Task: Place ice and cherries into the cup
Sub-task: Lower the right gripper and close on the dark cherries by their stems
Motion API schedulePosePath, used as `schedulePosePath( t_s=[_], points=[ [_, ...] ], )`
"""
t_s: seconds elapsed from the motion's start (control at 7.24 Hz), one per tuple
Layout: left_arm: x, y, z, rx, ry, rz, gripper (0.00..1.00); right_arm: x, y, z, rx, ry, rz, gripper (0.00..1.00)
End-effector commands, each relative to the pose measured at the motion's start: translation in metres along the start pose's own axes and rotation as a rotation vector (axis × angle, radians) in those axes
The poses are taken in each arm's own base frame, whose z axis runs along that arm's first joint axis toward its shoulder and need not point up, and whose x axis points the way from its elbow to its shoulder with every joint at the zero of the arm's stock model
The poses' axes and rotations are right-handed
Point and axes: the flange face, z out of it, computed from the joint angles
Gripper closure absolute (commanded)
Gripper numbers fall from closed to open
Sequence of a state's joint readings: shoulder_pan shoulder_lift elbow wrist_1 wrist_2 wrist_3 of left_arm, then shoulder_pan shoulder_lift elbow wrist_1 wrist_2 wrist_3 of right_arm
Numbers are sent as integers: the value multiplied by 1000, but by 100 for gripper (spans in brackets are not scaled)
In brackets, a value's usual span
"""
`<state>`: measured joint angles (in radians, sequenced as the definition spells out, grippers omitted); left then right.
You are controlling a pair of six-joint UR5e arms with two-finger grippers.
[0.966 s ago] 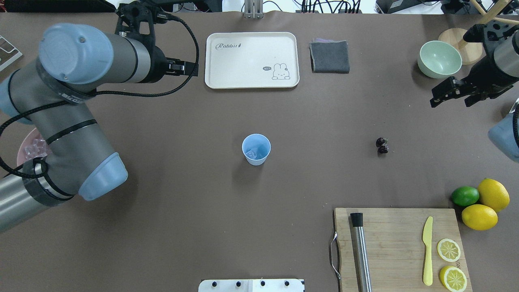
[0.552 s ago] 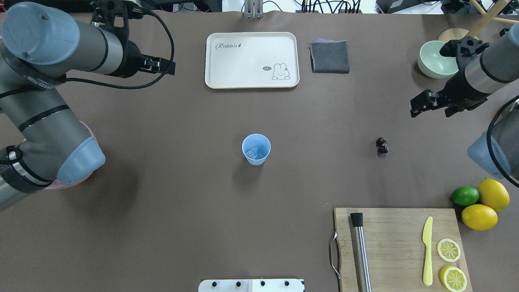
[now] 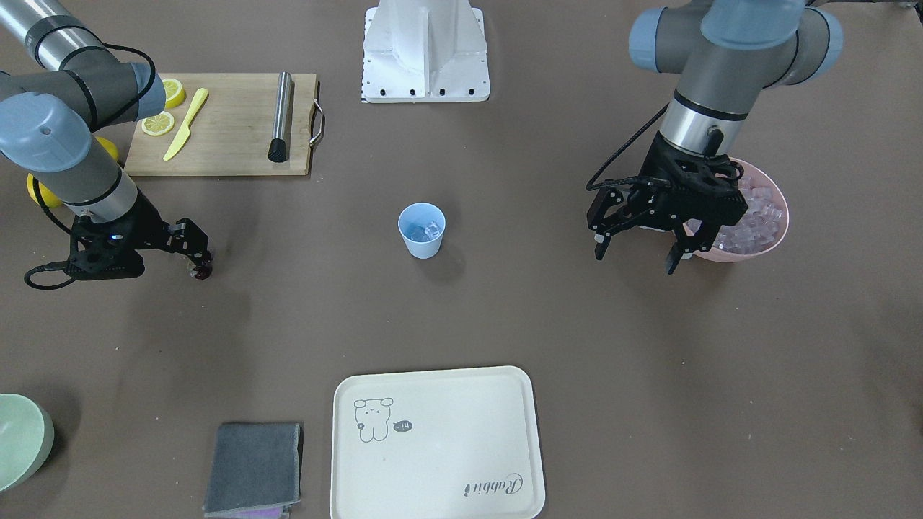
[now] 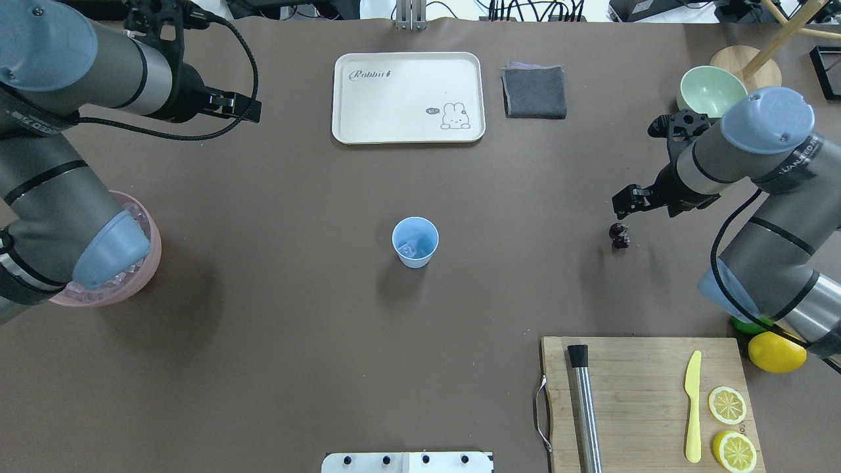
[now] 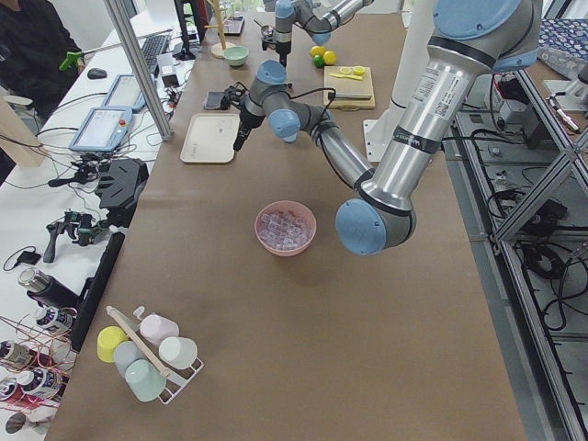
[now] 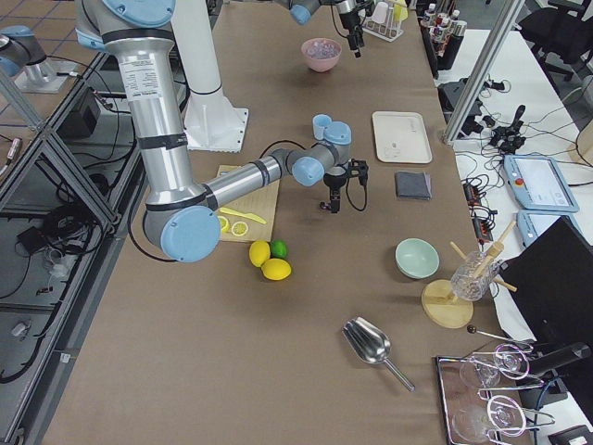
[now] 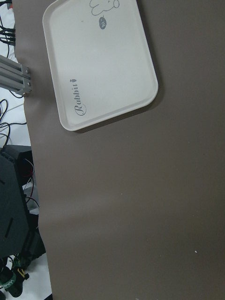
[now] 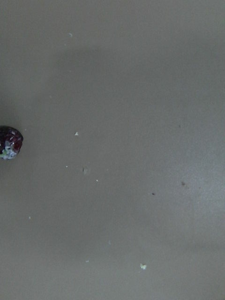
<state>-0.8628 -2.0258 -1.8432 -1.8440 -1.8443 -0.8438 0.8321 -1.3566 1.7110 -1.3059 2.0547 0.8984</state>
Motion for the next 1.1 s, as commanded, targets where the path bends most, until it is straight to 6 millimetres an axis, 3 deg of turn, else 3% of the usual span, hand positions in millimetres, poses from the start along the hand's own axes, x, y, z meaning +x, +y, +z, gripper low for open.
schedulePosePath(
  t_s=[0.0, 0.14, 0.28, 0.41, 0.55, 0.69, 0.97],
  points=[
    [0, 0, 0, -2, 1, 0, 2, -10, 5, 9, -7, 5, 6, 1],
    [3, 0, -1, 0, 5, 2, 2, -10, 7, 12, -10, 10, 6, 9],
    [2, 0, 0, -2, 3, 2, 2, -10, 8, 14, -13, 11, 25, 24],
    [2, 0, 0, -2, 3, 2, 2, -12, 9, 14, -13, 8, 37, 51],
    [2, 0, 0, -2, 3, 2, 2, -14, 9, 12, -11, 6, 38, 89],
    [2, 1, 1, -3, 3, 2, 2, -13, 9, 12, -9, 7, 38, 100],
    [5, 2, 1, -4, 7, 6, 2, -14, 6, 8, 26, 20, 33, 100]
  ],
)
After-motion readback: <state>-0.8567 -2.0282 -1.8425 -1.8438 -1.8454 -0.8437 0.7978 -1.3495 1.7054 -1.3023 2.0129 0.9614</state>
